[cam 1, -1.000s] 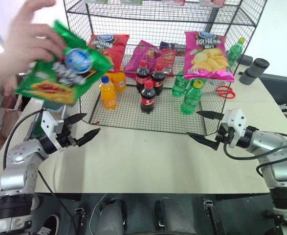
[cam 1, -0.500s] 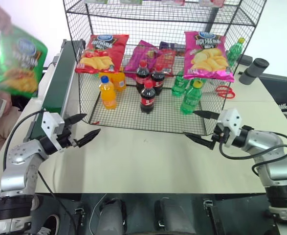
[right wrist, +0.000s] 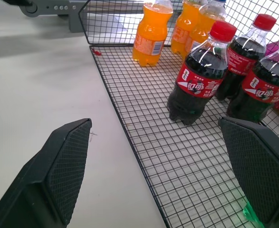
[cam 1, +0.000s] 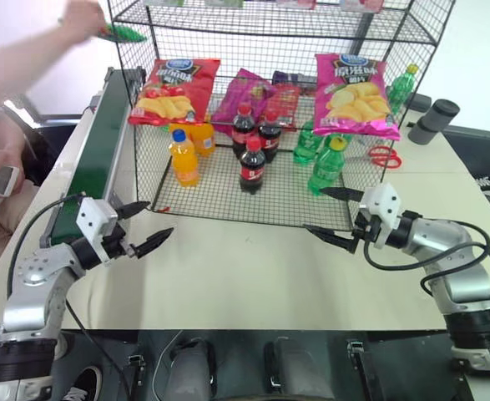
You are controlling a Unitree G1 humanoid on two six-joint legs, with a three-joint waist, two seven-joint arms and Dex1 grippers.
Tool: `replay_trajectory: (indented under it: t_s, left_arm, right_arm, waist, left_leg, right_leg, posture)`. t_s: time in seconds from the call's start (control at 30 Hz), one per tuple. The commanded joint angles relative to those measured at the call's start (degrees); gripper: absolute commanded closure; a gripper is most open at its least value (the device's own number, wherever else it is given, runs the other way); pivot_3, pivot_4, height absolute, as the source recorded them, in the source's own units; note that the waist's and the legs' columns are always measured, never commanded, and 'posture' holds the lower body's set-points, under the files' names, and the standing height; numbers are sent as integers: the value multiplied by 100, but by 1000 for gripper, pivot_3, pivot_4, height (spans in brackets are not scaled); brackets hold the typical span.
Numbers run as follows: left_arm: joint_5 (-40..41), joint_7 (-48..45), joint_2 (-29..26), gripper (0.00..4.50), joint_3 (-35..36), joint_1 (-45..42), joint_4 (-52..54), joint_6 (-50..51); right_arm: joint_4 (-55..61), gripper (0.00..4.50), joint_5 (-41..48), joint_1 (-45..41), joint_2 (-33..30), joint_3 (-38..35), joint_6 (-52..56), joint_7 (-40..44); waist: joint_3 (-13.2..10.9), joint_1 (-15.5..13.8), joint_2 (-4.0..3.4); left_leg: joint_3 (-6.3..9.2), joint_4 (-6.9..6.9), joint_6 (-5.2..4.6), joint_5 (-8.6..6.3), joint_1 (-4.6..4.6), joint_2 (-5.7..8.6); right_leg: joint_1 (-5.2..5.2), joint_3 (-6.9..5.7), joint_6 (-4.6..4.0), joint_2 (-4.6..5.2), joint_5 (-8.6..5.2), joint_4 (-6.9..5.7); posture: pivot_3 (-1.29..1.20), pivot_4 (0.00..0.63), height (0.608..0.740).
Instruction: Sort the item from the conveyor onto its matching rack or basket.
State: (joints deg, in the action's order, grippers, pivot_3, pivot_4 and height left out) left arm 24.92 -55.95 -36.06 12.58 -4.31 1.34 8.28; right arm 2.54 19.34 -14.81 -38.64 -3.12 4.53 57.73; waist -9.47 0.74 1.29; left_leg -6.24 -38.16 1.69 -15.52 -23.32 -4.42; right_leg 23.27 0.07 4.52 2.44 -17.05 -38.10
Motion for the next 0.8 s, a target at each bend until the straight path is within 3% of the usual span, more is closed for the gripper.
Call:
replay_trajectory:
  t_s: [0.03, 0.8]
  left_arm:
    - [59, 4, -120, 0, 148, -15, 161, -56]
    - [24, 92, -189, 0, 196, 82, 164, -348]
  right_arm:
    - [105, 49, 37, -88, 20, -77, -137, 0]
    - [-31, 49, -15, -261, 140, 47, -196, 49]
  waist:
    - [0, -1, 0]
    - [0, -1, 0]
  left_leg:
    - [0, 0, 0, 0, 0, 0]
    - [0, 0, 0, 0, 0, 0]
  right_leg:
    - [0, 0, 0, 0, 0, 0]
    - [0, 0, 0, 1, 0, 0]
  posture:
    - [0, 150, 740]
    - [0, 150, 740]
